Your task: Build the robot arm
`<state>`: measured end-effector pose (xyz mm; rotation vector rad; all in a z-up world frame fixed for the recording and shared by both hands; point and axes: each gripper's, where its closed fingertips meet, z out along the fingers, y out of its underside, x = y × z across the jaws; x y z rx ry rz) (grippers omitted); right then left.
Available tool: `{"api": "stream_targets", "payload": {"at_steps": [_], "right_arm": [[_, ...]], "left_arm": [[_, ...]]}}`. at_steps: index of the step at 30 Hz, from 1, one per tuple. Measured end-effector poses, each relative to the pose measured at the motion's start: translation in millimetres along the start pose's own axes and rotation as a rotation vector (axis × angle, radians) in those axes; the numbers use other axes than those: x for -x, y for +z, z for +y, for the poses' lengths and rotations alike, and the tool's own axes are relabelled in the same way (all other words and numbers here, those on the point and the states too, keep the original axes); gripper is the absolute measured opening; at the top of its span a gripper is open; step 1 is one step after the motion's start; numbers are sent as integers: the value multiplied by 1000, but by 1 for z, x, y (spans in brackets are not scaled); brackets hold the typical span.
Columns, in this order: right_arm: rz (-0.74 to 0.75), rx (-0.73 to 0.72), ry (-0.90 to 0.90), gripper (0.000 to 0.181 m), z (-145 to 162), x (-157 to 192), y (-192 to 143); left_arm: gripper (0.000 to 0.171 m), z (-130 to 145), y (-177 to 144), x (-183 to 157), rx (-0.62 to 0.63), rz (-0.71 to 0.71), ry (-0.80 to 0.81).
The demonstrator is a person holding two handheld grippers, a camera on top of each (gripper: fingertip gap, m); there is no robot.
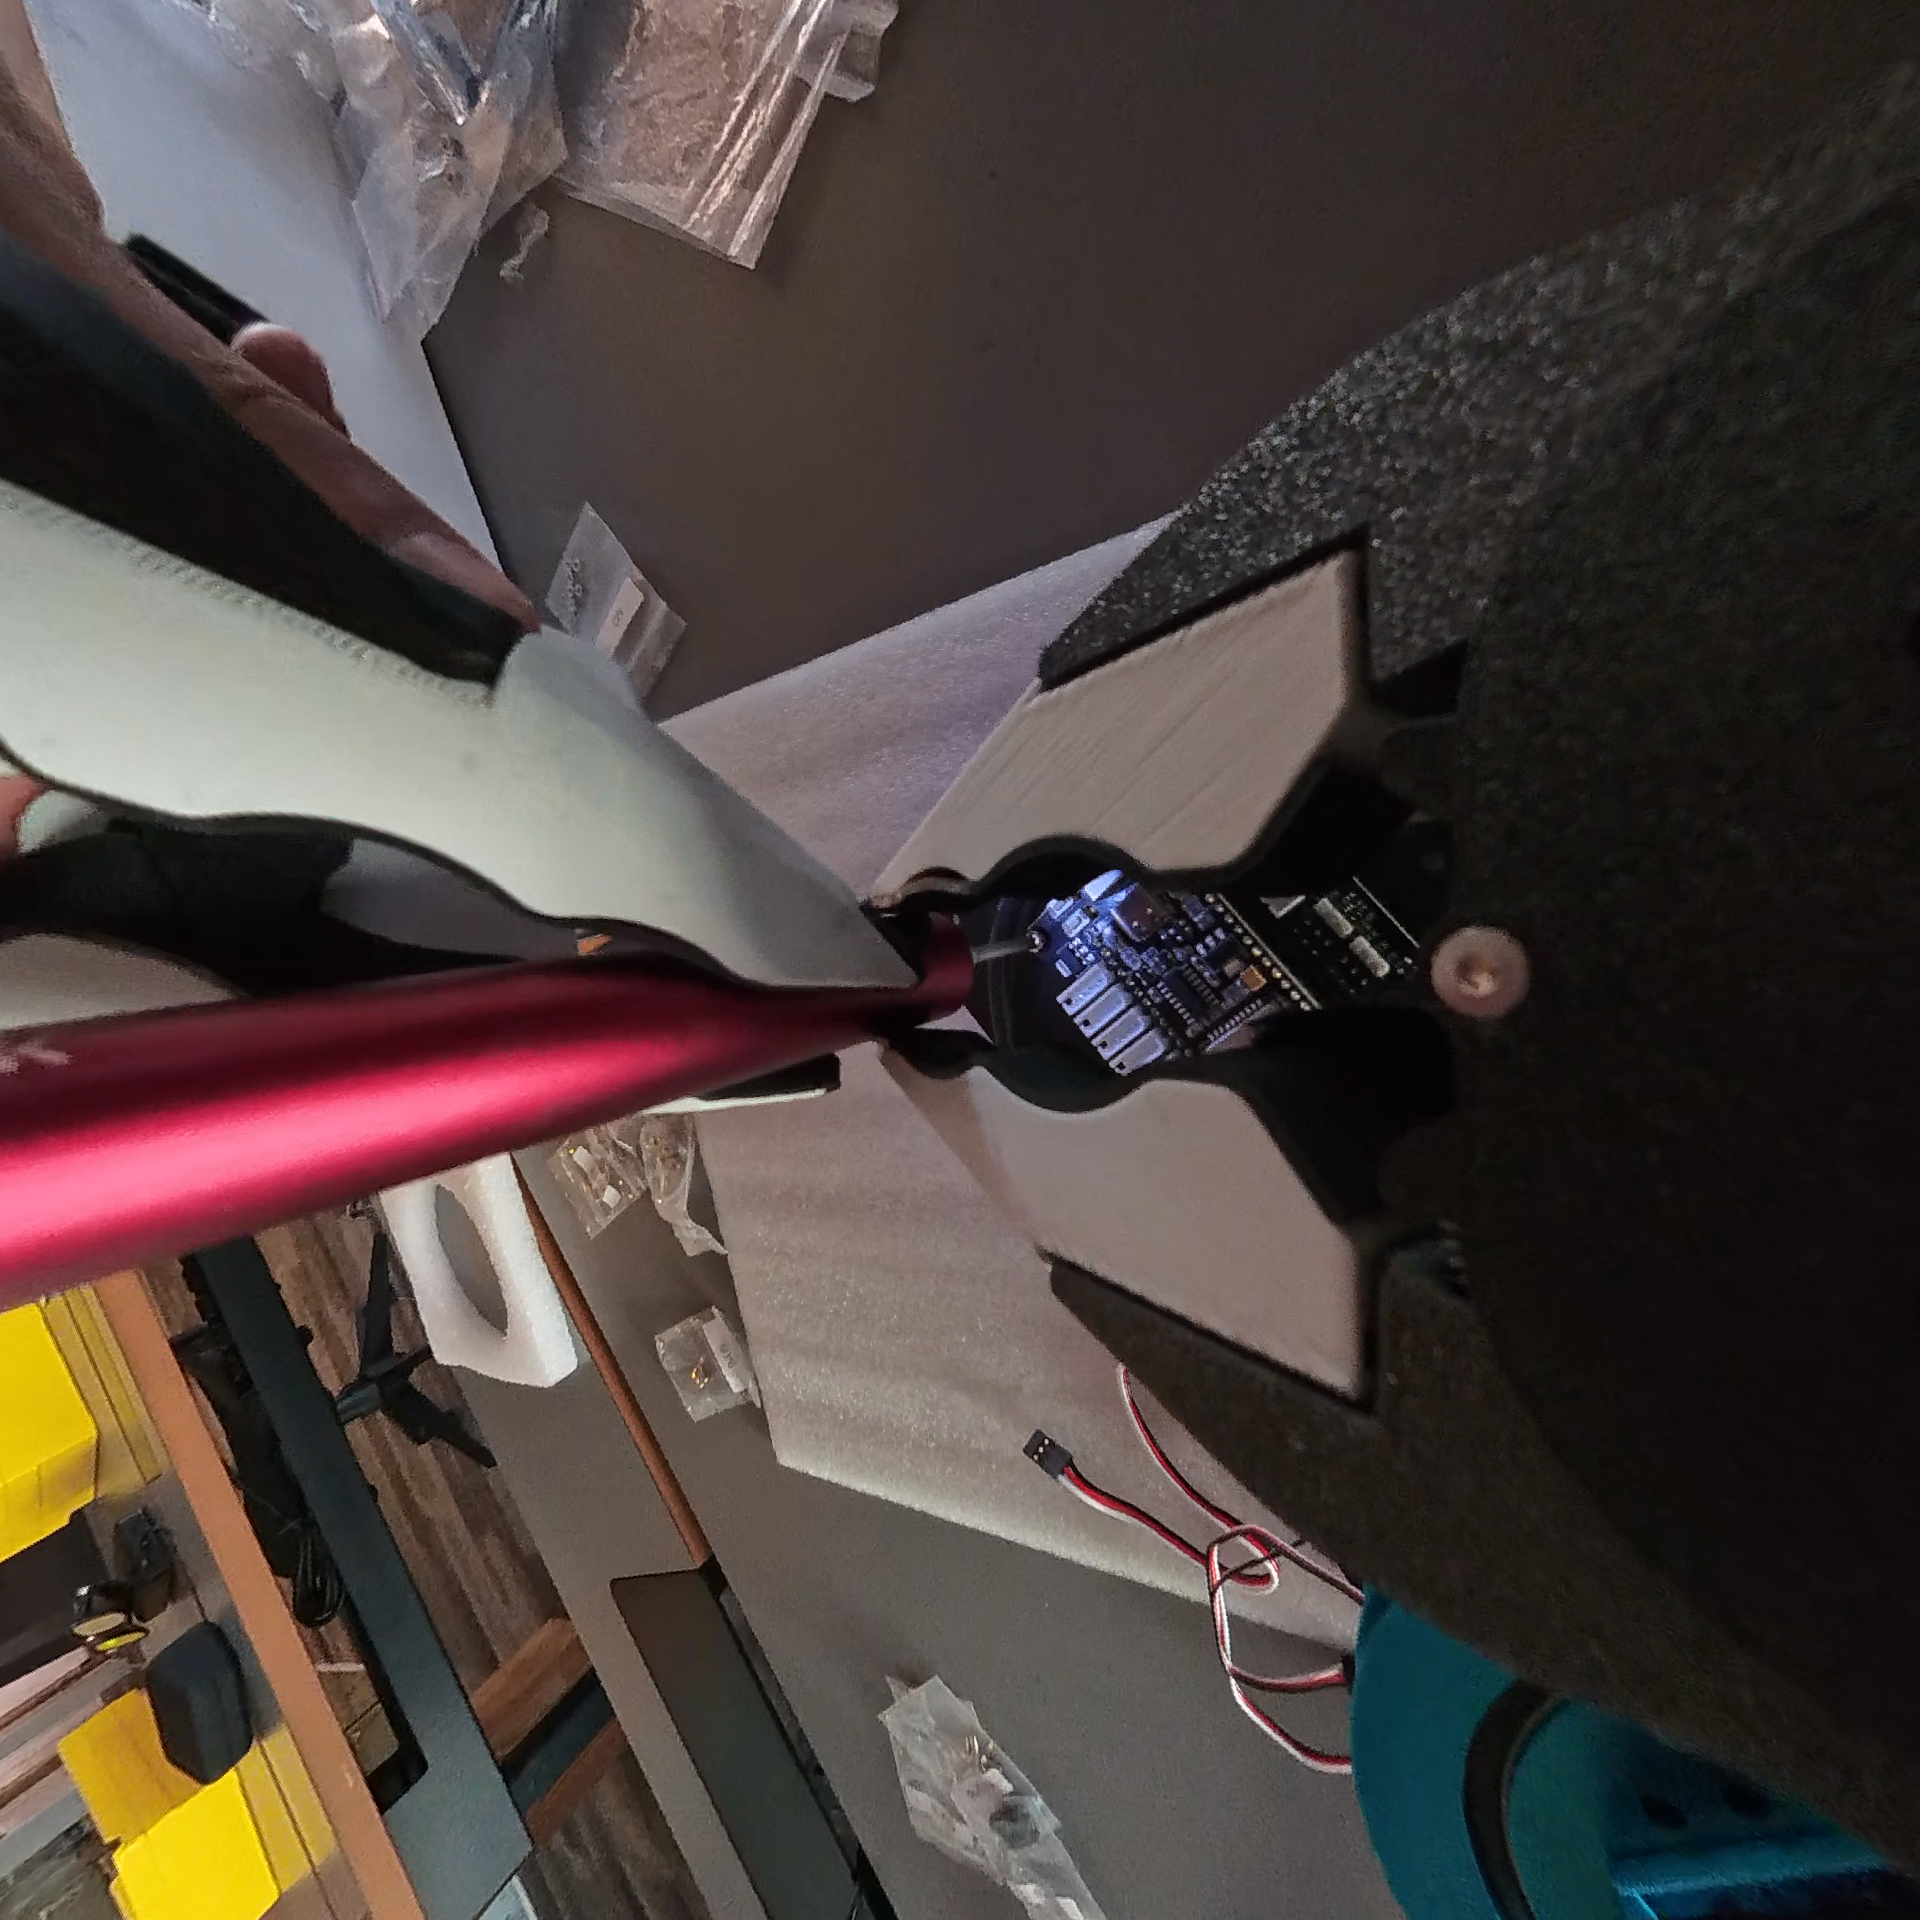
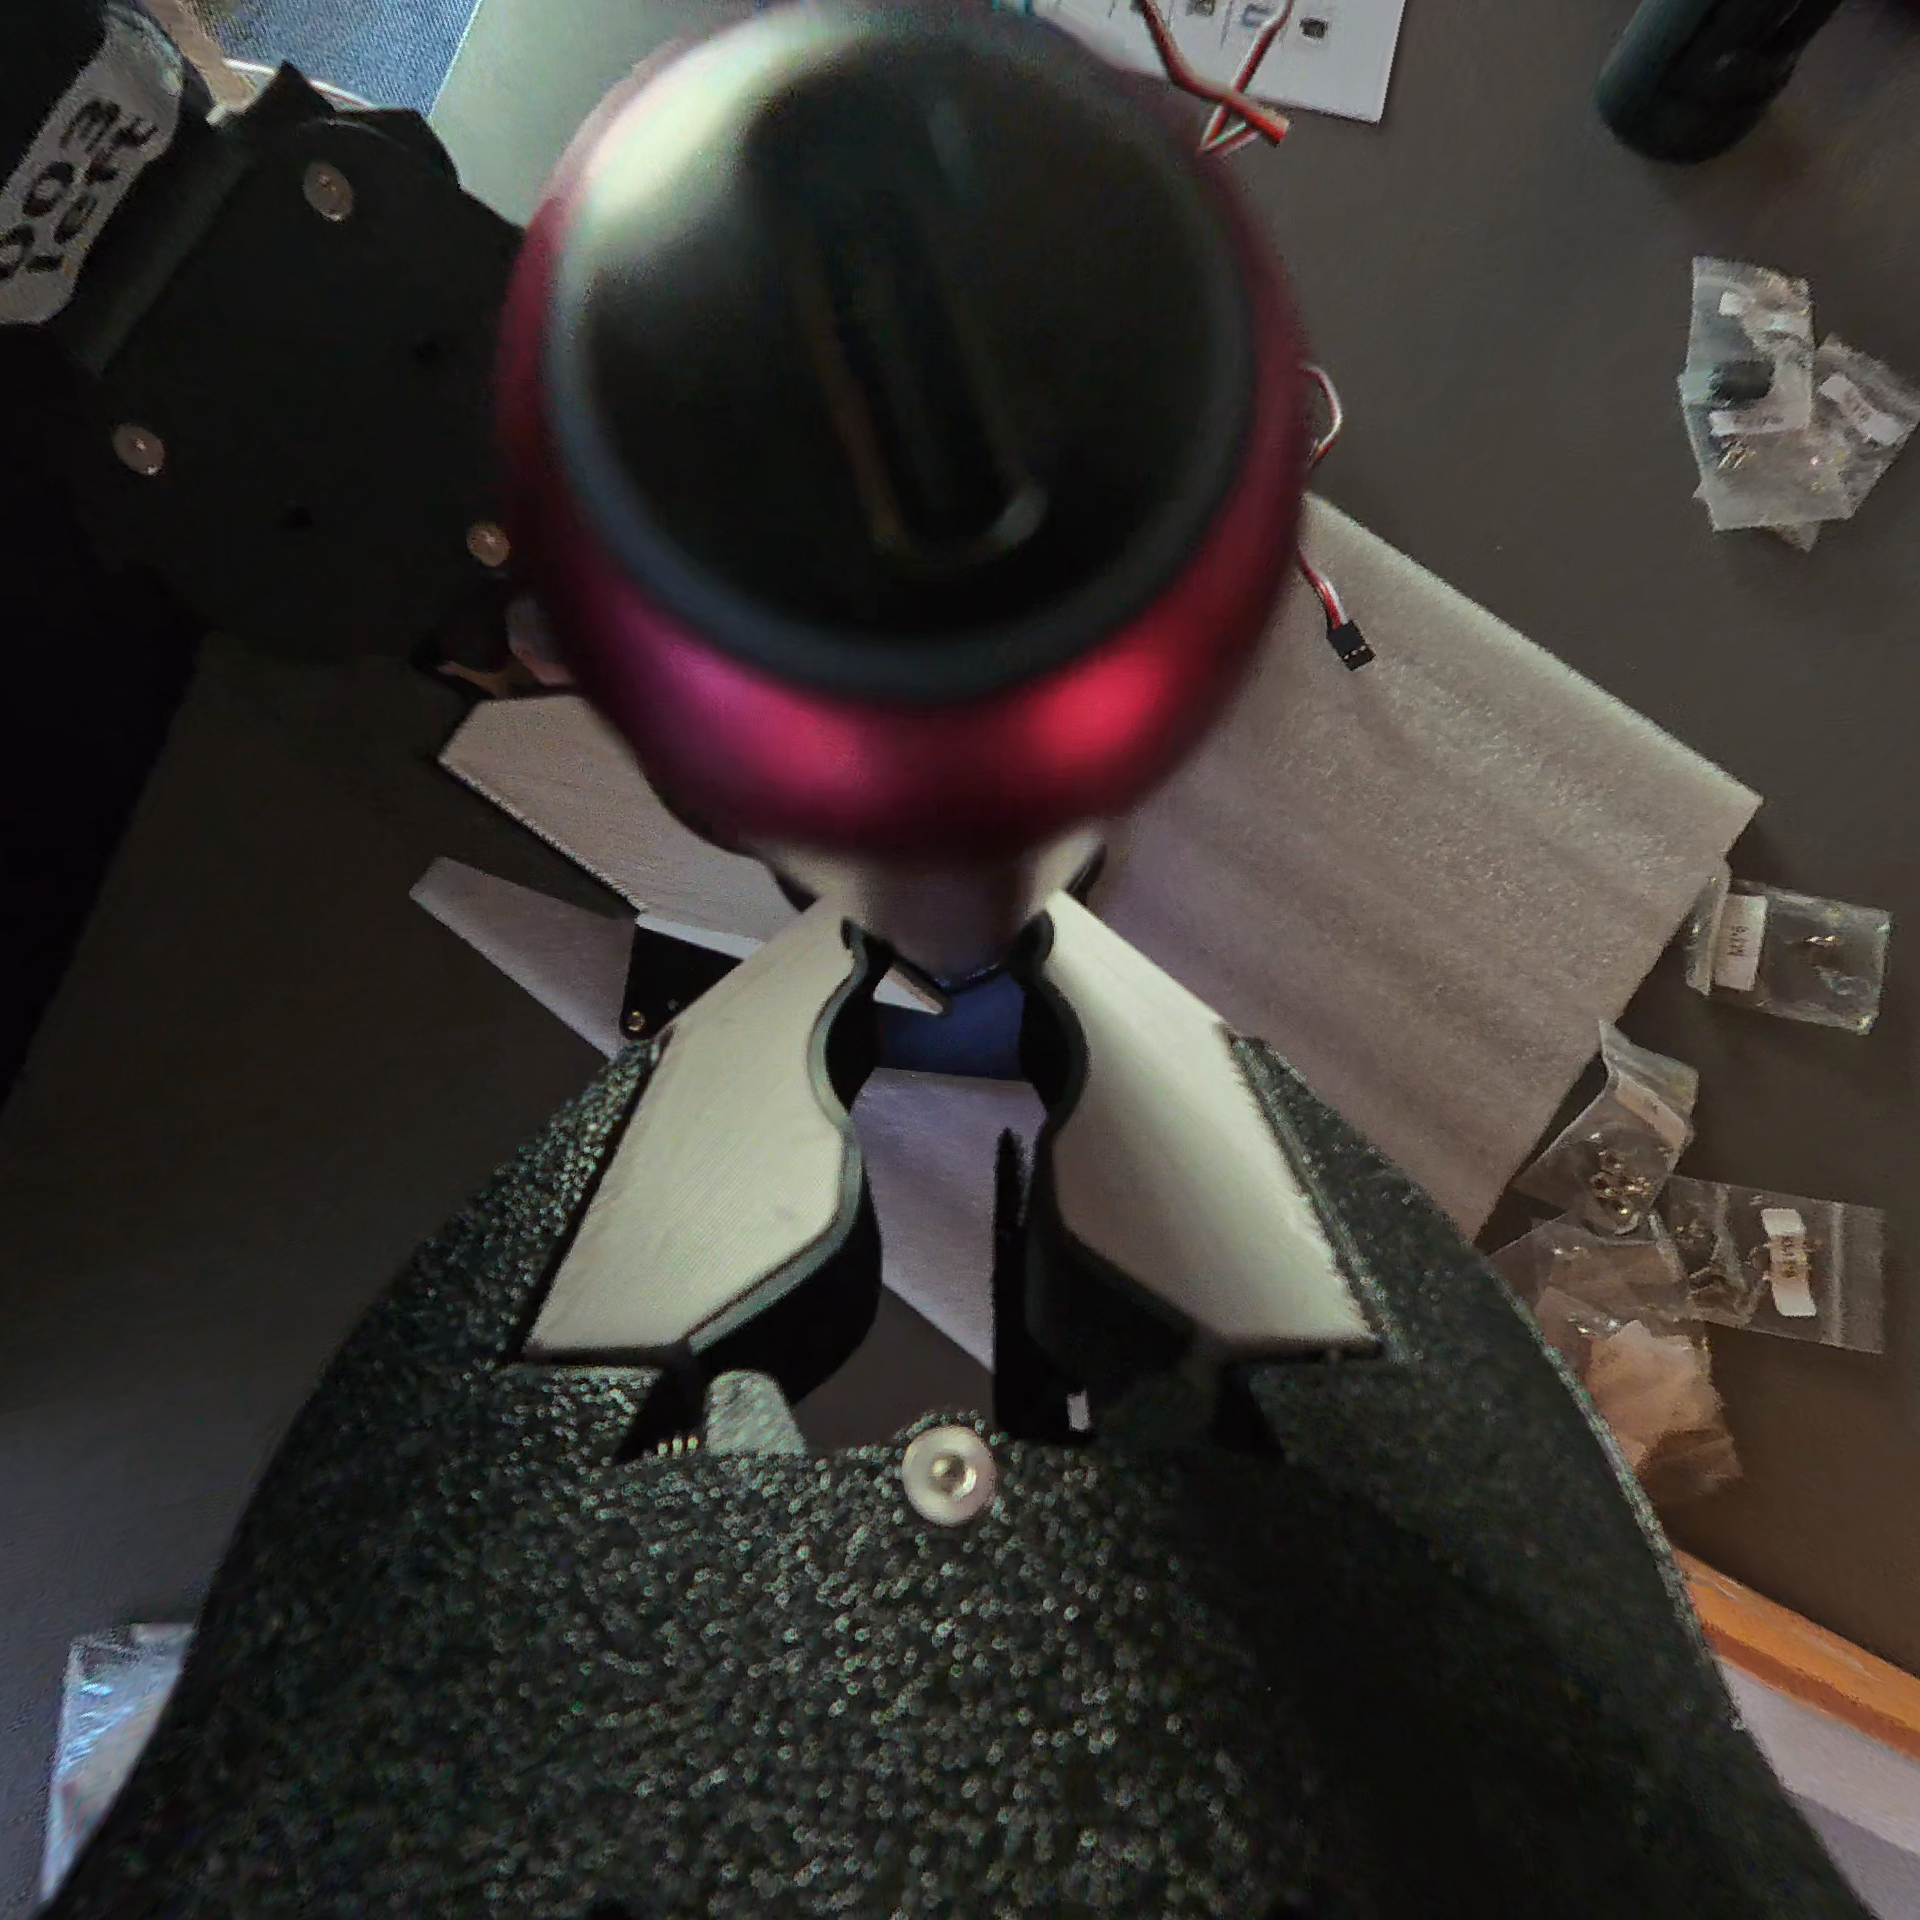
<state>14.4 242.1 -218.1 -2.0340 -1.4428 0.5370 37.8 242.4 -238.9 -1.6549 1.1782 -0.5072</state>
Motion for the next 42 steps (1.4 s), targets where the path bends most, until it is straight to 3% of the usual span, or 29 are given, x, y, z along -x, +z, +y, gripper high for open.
{"api": "stream_targets", "payload": {"at_steps": [11,20,42], "right_arm": [[-14,-48,-33,21,1,2,-1],[-77,196,-86,21,10,0,0],[-77,352,-153,23,12,-1,-1]], "left_arm": [[20,0,1,-2,0,27,-6],[20,0,3,-2,5,31,-13],[21,3,2,-1,9,31,-2]]}}
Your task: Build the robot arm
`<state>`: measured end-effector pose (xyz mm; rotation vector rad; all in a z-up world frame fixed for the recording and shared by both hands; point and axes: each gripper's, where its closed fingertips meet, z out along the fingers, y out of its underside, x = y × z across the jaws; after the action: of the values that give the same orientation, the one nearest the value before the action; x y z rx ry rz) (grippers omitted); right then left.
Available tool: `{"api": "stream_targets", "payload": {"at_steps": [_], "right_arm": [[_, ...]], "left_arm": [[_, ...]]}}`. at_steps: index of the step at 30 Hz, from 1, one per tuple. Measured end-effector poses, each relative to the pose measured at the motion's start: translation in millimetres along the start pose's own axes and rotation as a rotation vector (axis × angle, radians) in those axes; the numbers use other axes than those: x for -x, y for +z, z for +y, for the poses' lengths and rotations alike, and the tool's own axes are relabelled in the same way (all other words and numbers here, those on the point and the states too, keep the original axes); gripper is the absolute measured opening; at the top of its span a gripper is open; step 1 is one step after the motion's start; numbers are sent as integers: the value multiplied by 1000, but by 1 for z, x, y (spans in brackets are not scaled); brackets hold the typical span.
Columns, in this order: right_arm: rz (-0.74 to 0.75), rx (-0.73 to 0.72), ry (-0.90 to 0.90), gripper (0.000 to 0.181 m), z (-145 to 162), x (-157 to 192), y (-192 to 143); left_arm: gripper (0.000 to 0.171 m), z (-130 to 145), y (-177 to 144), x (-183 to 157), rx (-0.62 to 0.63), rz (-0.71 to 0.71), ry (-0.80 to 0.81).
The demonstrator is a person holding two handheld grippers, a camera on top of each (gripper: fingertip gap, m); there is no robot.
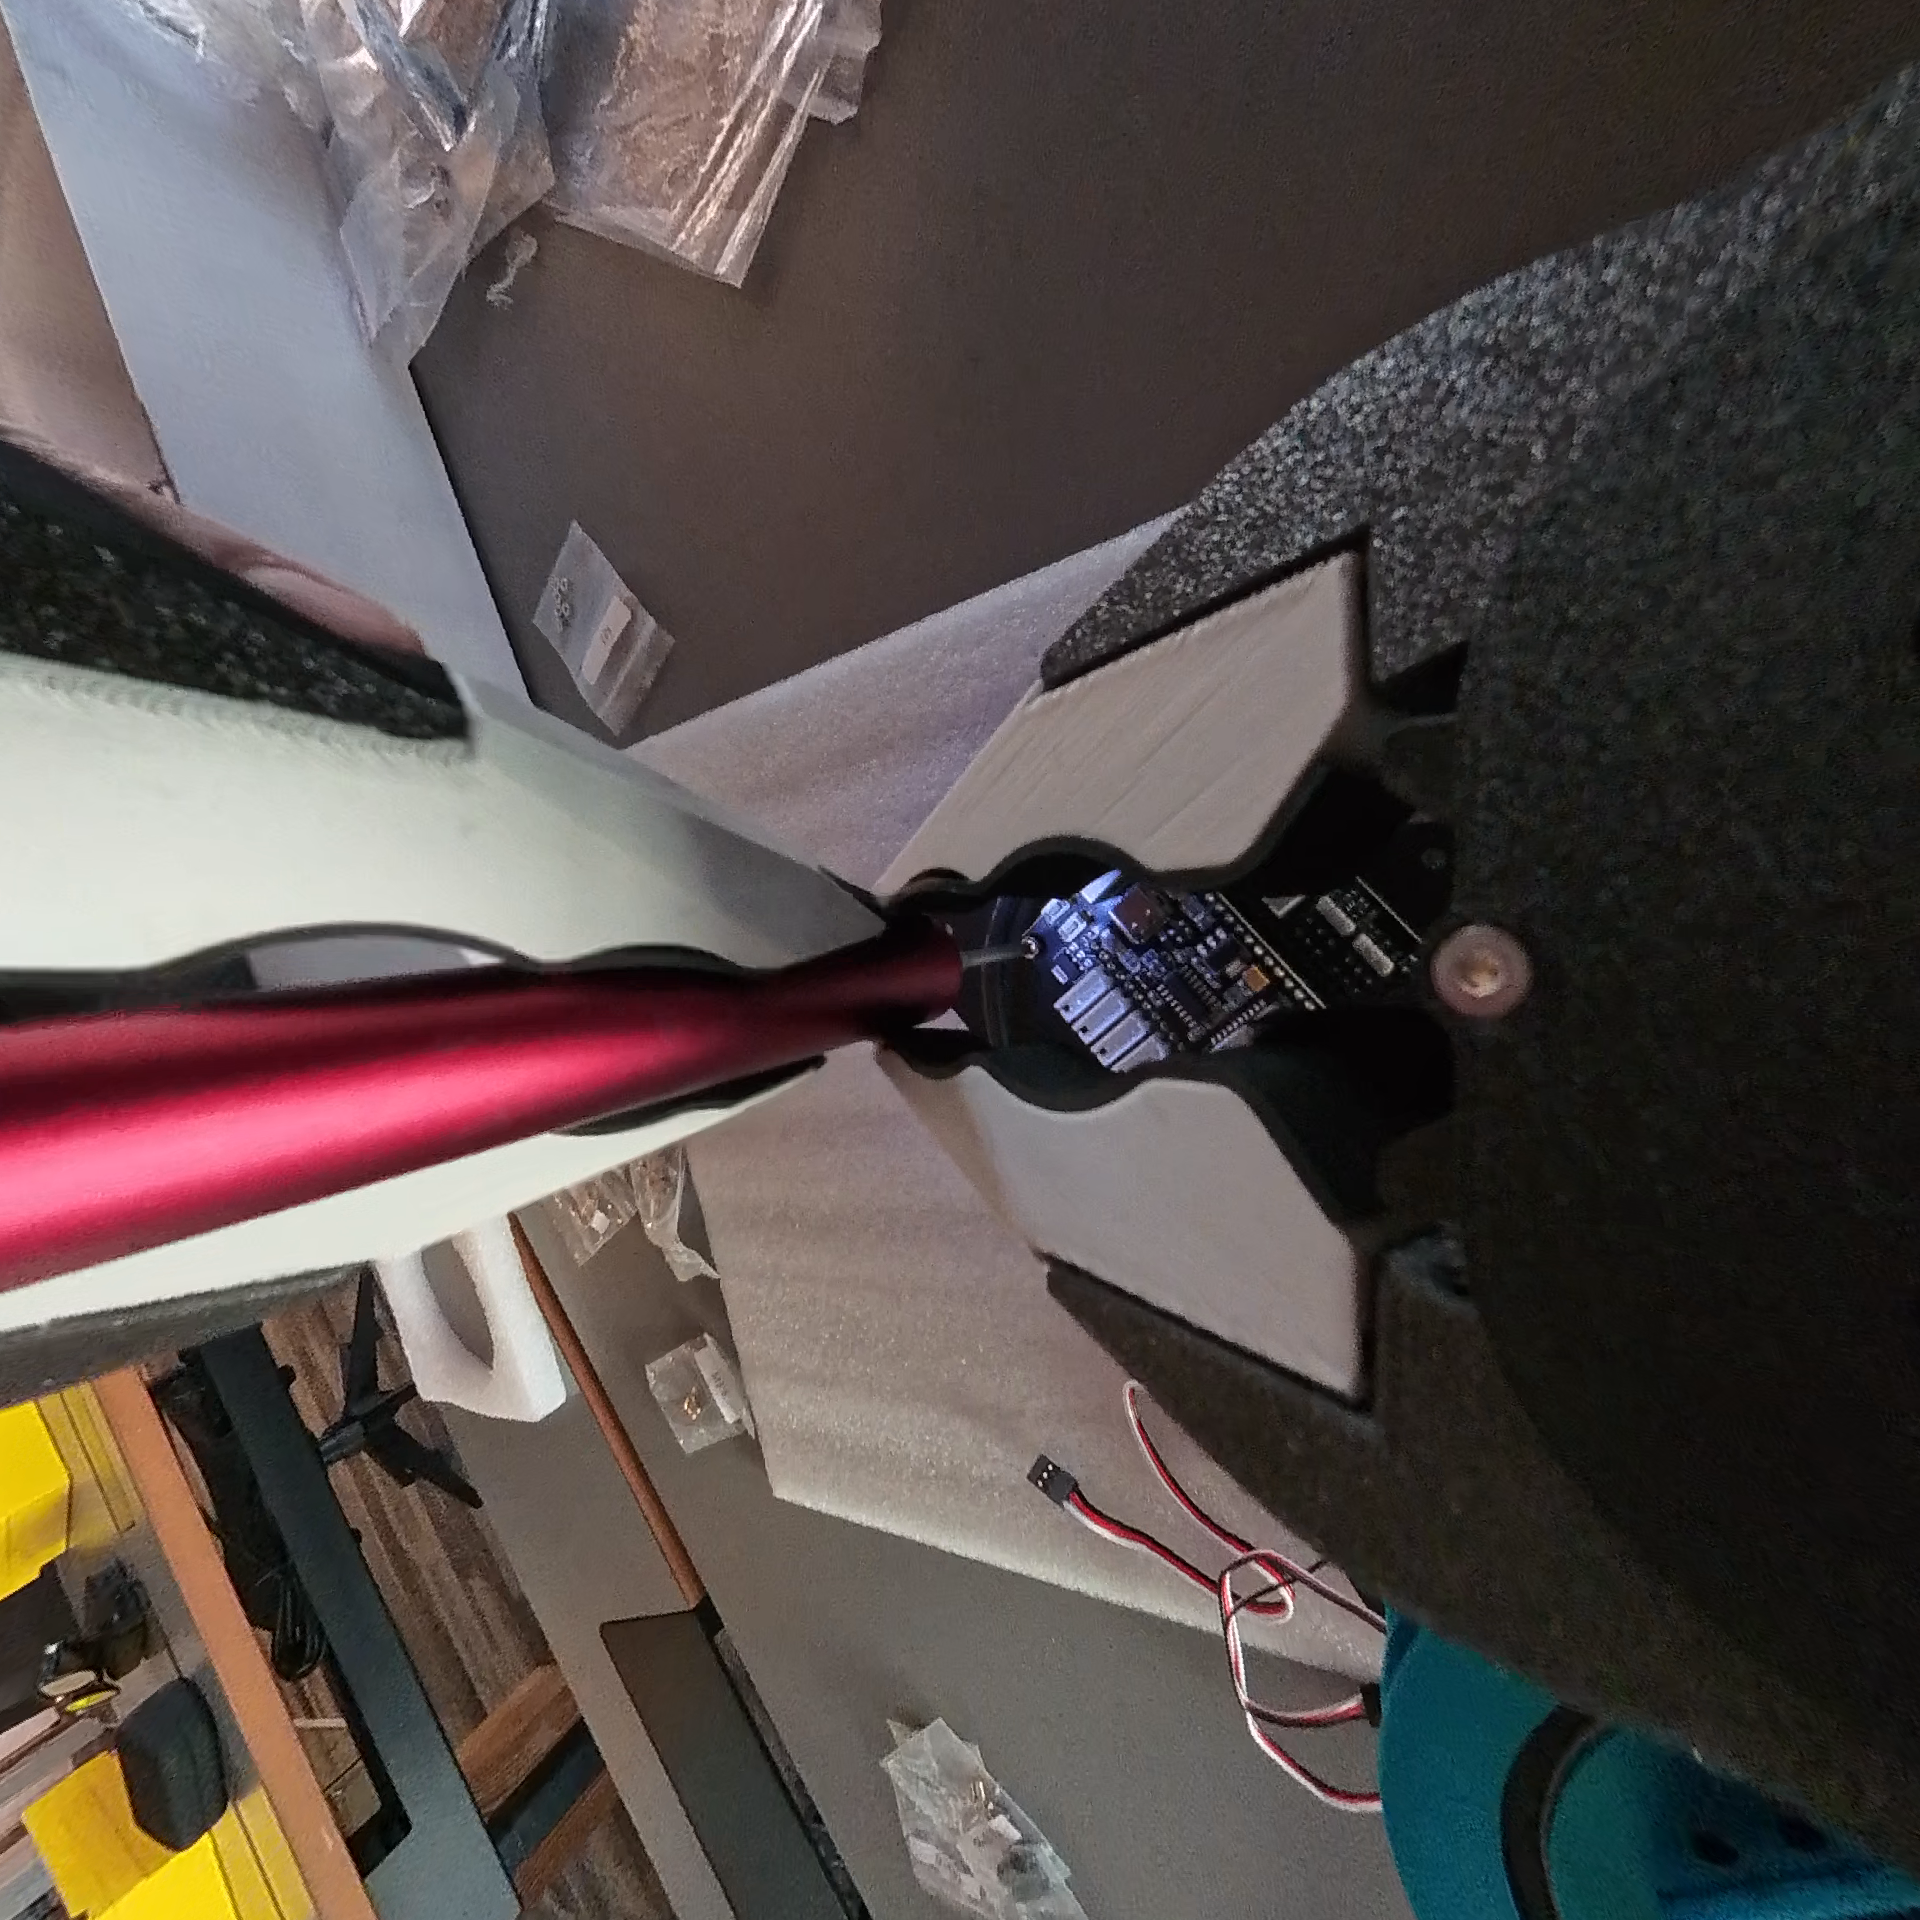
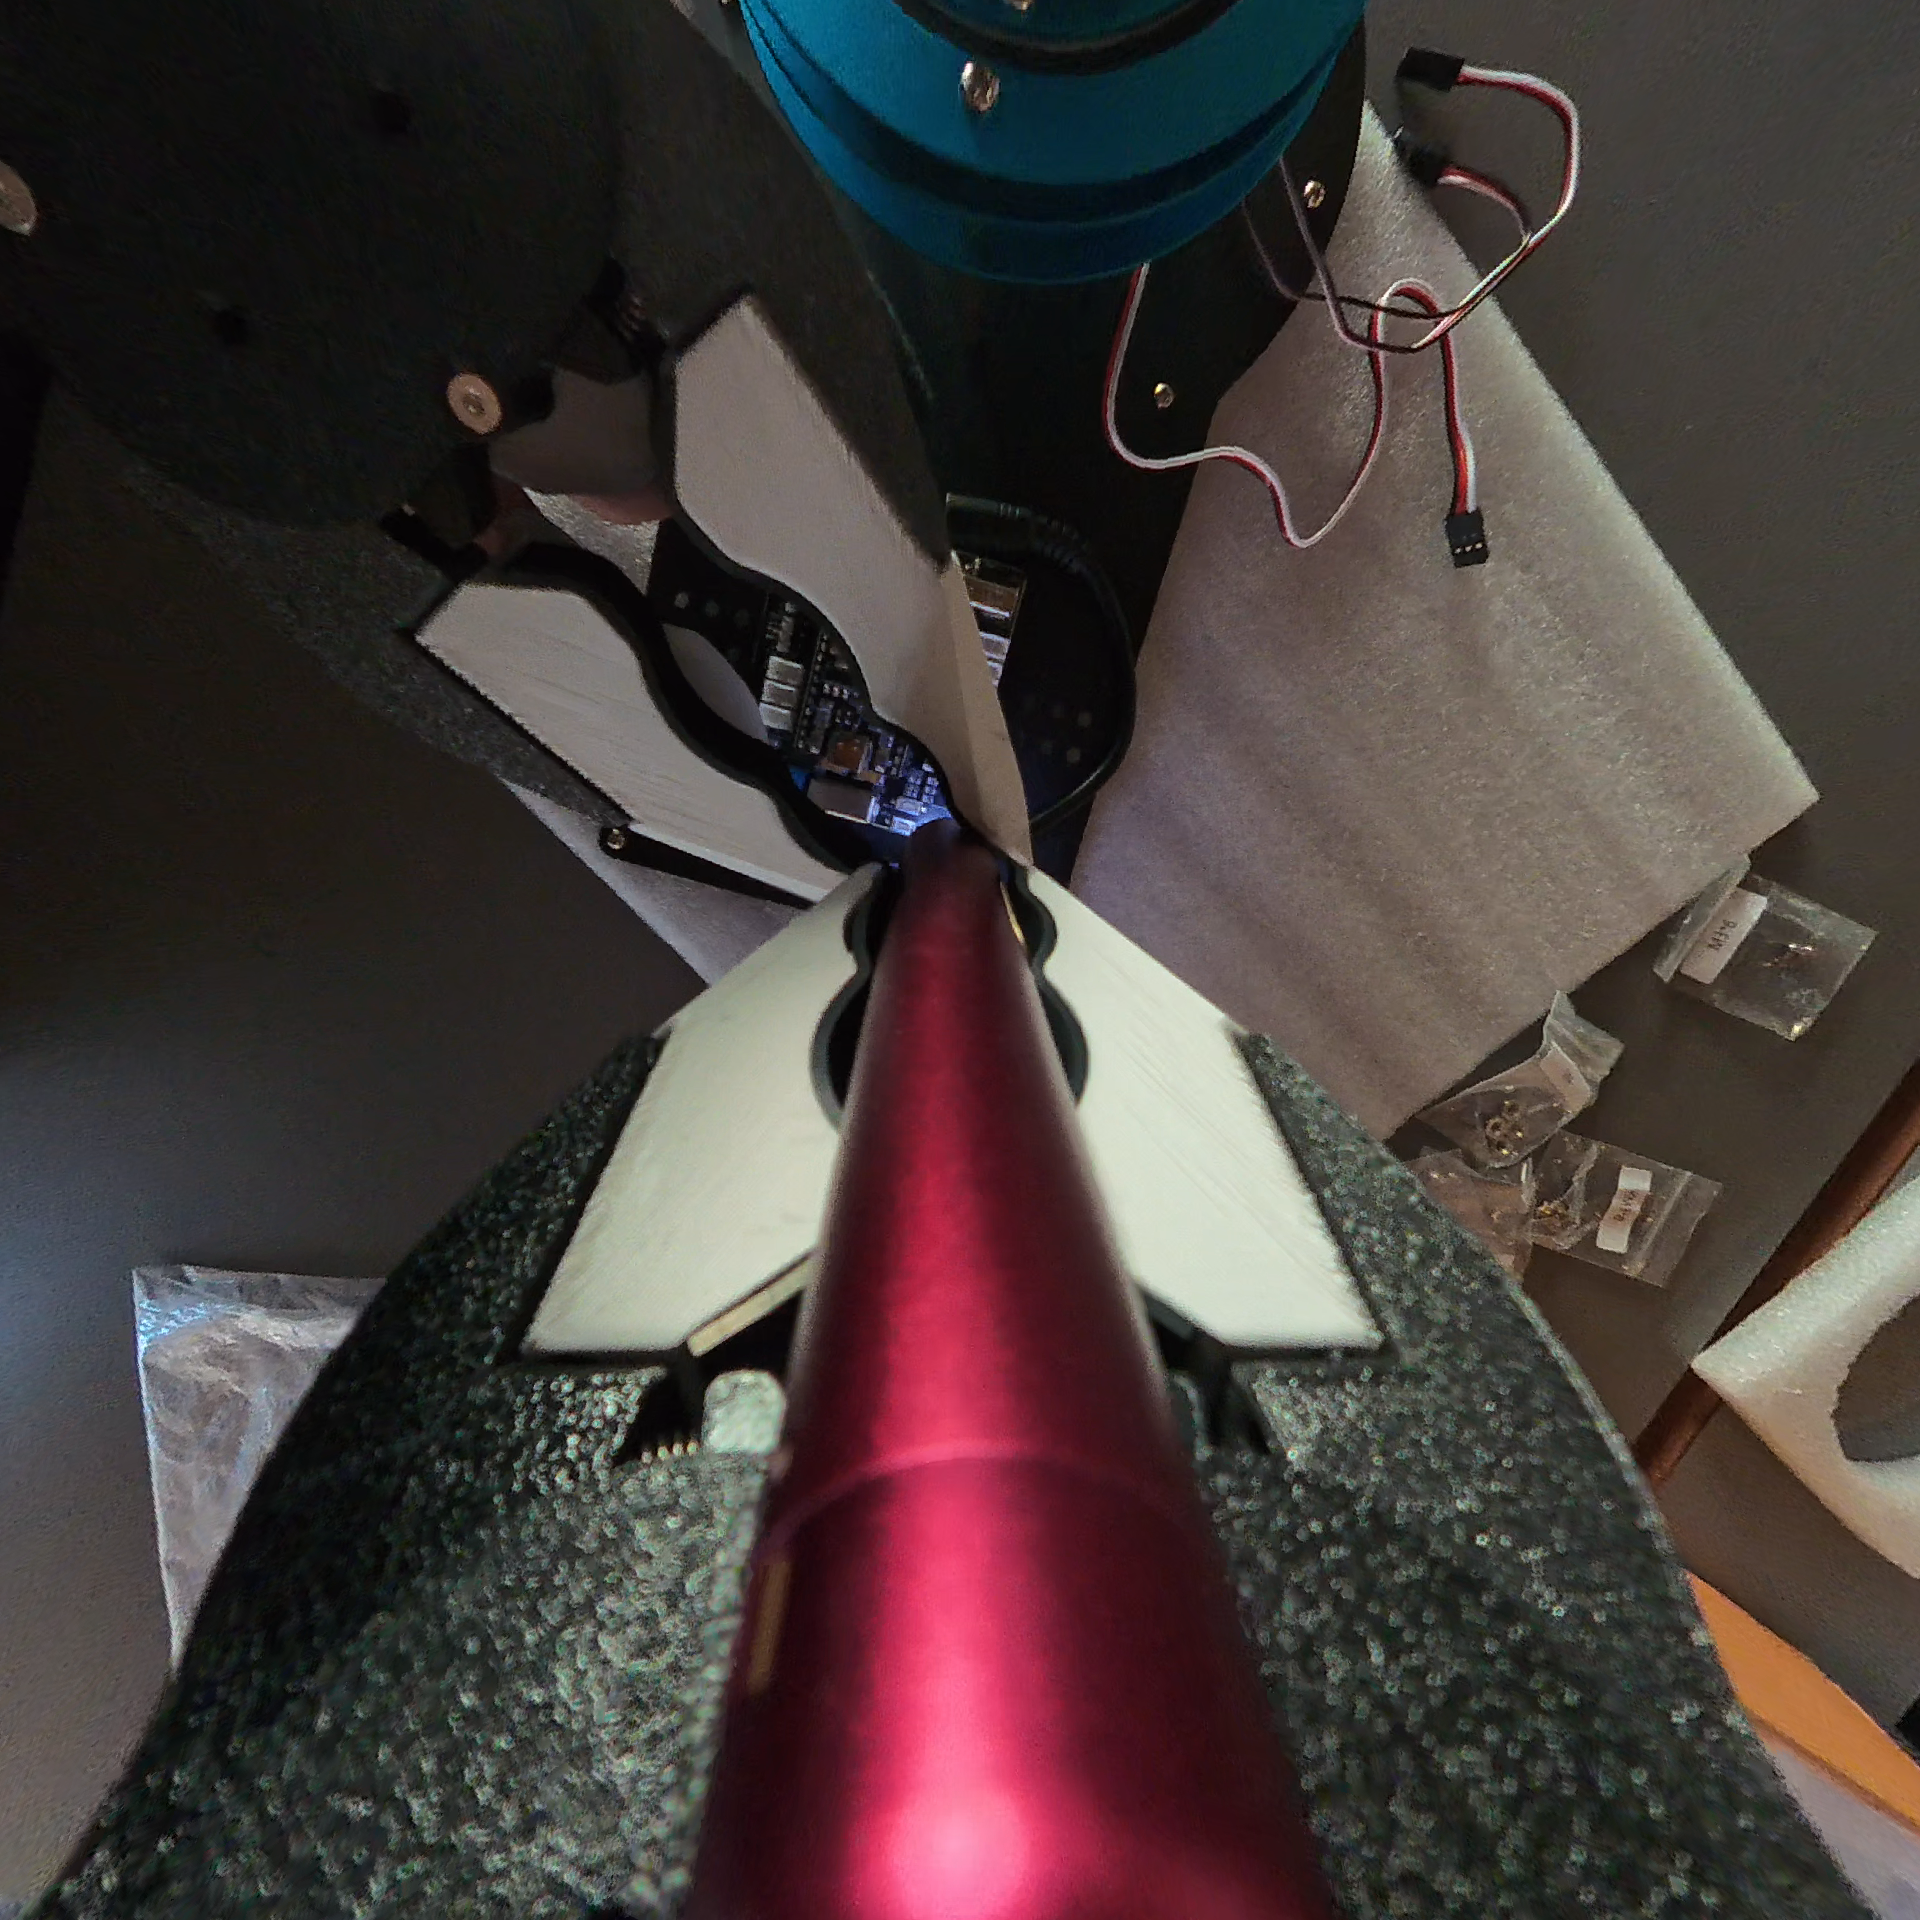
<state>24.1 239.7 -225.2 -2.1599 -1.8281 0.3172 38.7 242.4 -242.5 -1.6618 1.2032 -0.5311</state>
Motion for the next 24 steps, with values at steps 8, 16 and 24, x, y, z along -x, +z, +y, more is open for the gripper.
{"api": "stream_targets", "payload": {"at_steps": [8,16,24], "right_arm": [[3,13,3,21,3,2,-5],[16,0,-35,22,3,3,-4],[0,-30,9,22,2,4,-4]], "left_arm": [[21,0,0,-2,1,3,1],[20,1,0,-2,4,2,5],[20,0,0,-2,0,12,-5]]}}
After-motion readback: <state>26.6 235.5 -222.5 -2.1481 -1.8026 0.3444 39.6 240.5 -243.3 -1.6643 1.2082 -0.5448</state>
